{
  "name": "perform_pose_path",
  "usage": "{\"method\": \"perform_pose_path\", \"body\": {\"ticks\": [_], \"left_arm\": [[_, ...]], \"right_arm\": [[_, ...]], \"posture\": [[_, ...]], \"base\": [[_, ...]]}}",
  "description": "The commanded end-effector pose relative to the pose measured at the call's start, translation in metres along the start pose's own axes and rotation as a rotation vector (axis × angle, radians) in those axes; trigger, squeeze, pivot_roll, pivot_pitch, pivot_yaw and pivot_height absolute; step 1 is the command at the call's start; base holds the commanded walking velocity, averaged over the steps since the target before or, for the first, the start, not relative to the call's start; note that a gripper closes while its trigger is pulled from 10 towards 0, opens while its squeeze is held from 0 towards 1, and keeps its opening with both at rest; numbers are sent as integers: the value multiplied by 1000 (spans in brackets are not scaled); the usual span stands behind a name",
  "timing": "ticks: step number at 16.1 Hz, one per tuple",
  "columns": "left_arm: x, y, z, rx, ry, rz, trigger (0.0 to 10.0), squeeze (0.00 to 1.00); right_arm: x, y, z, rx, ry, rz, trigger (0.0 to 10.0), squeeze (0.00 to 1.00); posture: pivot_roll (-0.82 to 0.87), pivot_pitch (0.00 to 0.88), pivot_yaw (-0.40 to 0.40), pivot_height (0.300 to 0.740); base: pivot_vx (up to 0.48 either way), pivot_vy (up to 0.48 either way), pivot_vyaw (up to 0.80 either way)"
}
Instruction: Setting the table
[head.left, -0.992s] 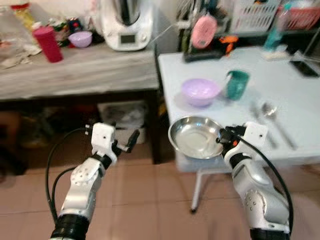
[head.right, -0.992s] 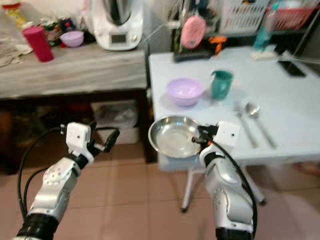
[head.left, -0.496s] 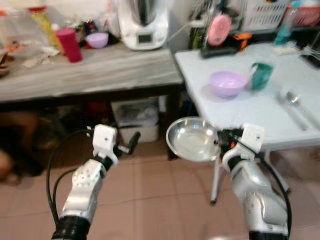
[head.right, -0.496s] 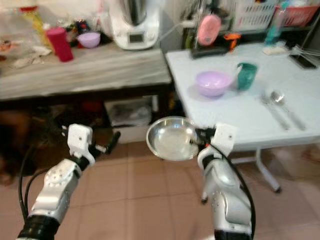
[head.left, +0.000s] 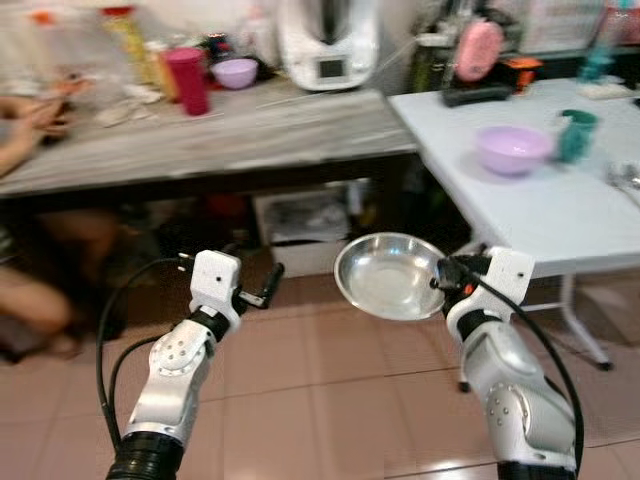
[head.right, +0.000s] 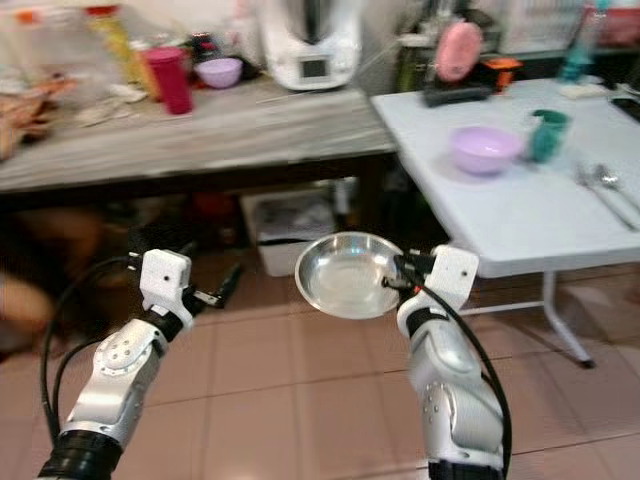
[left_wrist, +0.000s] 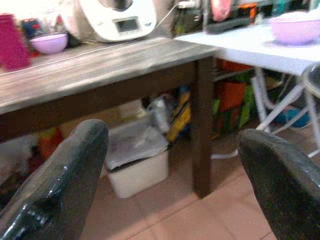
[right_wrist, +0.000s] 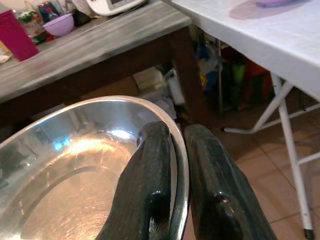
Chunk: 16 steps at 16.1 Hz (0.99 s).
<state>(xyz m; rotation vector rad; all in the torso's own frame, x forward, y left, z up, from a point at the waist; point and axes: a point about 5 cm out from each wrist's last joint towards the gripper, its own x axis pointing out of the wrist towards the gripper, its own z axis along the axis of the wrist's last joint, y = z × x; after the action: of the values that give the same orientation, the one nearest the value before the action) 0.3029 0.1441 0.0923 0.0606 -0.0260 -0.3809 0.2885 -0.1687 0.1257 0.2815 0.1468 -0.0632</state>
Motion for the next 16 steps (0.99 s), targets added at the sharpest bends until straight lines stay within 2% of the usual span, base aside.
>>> {"method": "perform_pose_path", "body": {"ticks": [1,3,6,16], "left_arm": [[3,-4,-1,-11,4,-7,10000,0],[3,-5,0,-20,1,-12,10000,0],[4,-5,0,-20,2,-21,10000,0],[7,-12,-1,-29,2,-53,10000,0]], "right_arm": [[-1,-2,7,-3,-36,-2,10000,0],[-1,-2,8,-5,-45,3,10000,0],[-1,-2,9,-2,-45,1,10000,0],[-1,-3,10,-9,-58,-5,10000,0]], "posture": [[-282,0,60,740],[-283,0,58,740],[-286,0,57,740],[-298,0,60,740]], "base": [[0,0,0],[0,0,0],[325,0,271],[469,0,0]]}}
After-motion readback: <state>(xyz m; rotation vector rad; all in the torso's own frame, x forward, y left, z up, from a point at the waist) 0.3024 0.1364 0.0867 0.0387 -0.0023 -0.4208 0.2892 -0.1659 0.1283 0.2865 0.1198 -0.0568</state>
